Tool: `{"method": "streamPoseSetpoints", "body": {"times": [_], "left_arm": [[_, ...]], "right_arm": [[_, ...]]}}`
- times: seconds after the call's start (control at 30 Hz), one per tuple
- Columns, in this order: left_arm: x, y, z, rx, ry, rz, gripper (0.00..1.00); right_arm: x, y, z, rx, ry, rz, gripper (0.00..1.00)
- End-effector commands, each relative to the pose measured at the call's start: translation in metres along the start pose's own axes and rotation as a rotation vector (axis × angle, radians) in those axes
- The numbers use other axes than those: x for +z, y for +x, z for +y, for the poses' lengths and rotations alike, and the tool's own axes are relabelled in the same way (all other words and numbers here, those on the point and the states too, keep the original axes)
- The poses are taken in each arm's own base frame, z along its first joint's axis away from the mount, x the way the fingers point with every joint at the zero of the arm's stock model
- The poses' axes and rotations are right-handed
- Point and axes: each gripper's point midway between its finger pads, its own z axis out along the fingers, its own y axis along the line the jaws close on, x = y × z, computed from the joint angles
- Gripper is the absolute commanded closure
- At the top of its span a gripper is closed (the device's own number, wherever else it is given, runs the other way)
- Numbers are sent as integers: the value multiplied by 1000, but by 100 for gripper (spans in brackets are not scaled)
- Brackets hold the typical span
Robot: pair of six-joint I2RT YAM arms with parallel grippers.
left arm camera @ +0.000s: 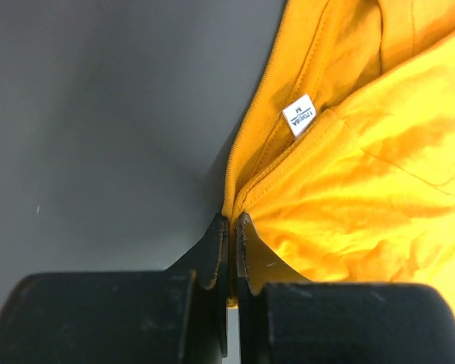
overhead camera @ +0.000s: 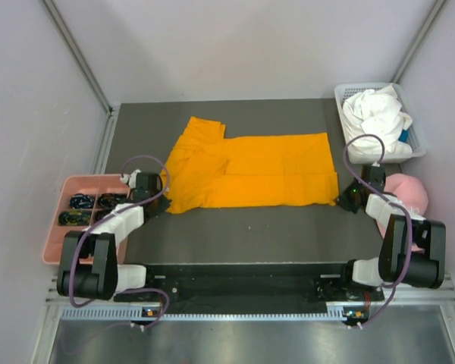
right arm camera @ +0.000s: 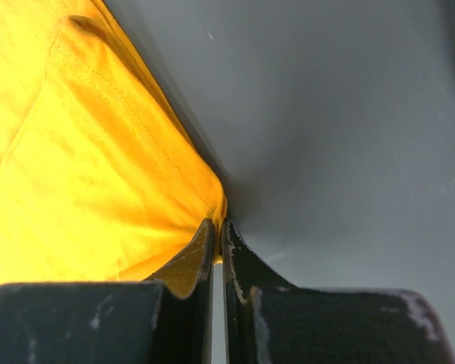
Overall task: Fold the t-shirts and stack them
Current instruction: Fold the flattened tshirt in 1/3 of the way
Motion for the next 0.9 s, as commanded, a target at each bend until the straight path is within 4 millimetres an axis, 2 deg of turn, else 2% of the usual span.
{"method": "streamPoseSetpoints", "body": {"times": [0.0,0.2,0.47,0.57,0.7,0.77,0.87], "left_arm": [[-15,12,6,-6,2,47,100],[-32,7,8,2,3,28,100],[-59,9,19,24,-15,29,100],[-70,11,23,24,-15,27,100],[-85,17,15,-12,52,42,100],[-87,22,15,-32,57,57,100],[-89,18,17,-49,50,32,100]], "right_arm": [[-14,15,-11,25,24,26,100],[-43,19,-18,46,47,-23,100],[-90,9,-32,73,121,-152,100],[-98,8,-33,75,122,-168,100],[-104,12,-34,102,114,-175,100],[-104,15,-35,118,109,-181,100],[-103,18,-36,125,108,-174,100]]}}
